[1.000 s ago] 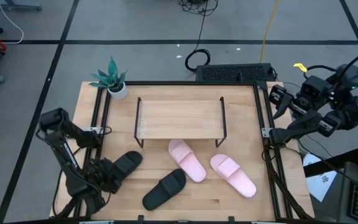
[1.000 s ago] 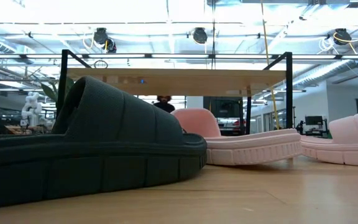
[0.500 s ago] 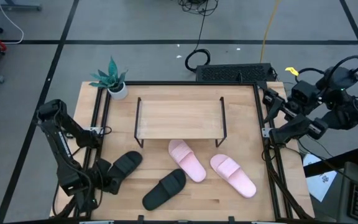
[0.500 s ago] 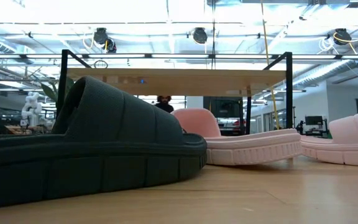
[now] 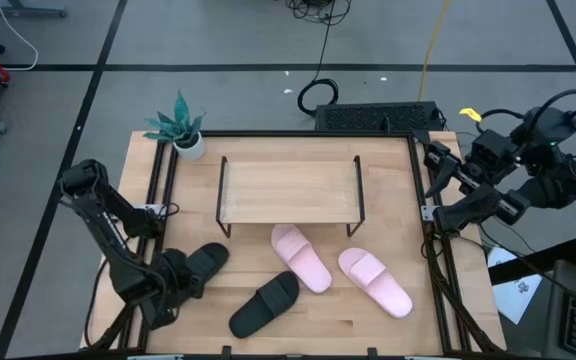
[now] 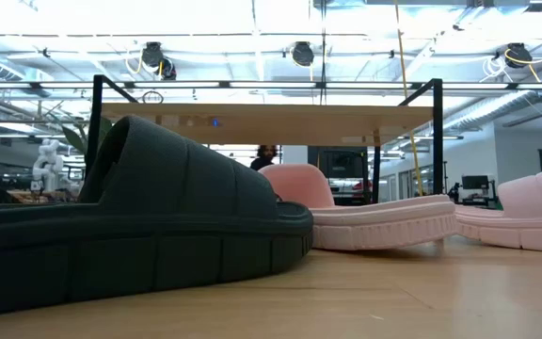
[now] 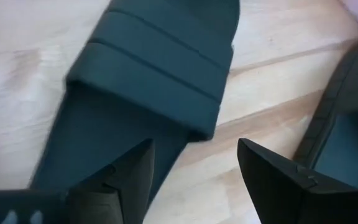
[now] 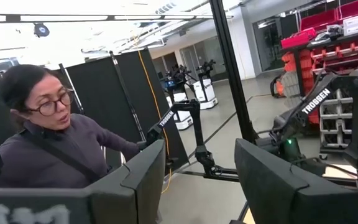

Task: Pick and place slides into the shelf
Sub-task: Put the left black slipper on the shelf

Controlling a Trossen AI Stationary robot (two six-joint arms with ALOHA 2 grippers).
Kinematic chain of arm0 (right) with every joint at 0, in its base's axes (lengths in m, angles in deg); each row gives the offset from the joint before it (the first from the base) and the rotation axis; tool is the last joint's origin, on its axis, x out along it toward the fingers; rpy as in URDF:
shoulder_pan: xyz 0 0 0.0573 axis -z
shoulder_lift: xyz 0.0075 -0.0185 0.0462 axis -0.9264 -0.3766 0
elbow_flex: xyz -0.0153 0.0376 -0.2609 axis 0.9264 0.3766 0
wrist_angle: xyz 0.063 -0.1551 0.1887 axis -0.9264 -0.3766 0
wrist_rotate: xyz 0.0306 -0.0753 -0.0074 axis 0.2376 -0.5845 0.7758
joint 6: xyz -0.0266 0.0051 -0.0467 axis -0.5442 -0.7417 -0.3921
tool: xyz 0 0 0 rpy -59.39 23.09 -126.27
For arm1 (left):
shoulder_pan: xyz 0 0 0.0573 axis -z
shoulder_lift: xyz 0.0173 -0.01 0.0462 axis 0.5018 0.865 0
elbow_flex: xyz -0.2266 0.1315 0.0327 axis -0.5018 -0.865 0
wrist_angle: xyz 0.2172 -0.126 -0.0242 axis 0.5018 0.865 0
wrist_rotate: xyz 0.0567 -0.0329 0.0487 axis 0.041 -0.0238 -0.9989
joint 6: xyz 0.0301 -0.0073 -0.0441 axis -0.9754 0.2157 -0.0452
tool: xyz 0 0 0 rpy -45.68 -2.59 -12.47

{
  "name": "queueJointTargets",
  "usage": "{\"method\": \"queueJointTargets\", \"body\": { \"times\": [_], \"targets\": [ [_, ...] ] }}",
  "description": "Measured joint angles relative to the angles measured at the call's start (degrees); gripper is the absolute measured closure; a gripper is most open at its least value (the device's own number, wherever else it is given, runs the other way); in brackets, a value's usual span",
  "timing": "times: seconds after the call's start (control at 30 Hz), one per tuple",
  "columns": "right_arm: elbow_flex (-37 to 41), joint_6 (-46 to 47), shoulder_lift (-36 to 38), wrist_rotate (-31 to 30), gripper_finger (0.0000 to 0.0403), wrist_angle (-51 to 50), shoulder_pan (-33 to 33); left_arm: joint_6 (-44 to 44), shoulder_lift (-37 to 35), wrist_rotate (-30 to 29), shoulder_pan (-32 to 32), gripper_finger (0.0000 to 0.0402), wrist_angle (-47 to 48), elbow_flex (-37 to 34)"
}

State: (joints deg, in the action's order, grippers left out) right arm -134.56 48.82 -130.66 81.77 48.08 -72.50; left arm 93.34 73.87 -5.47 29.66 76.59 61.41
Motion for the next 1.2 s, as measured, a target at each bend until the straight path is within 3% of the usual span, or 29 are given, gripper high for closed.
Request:
{"method": "queueJointTargets", "body": {
  "times": [0.37, 0.63, 0.83, 1.2],
  "targets": [
    [0.00, 1.81, -0.02, -0.04, 0.0220, 1.45, 0.01, 0.33, -0.07, 2.45, 0.42, 0.0172, -0.04, -1.00],
    [0.00, 0.89, -0.02, -0.25, 0.0220, 1.47, 0.02, -3.70, -0.11, 4.93, 4.32, 0.0172, 2.91, 3.50],
    [0.00, -1.87, -0.09, -0.37, 0.0220, 1.47, 0.02, -19.85, -0.15, 4.89, 3.40, 0.0172, 14.40, 9.14],
    [0.00, -2.02, -0.27, -3.41, 0.0220, 1.47, 0.04, -68.40, 0.70, 5.52, -4.02, 0.0172, 19.22, 9.80]
  ]
}}
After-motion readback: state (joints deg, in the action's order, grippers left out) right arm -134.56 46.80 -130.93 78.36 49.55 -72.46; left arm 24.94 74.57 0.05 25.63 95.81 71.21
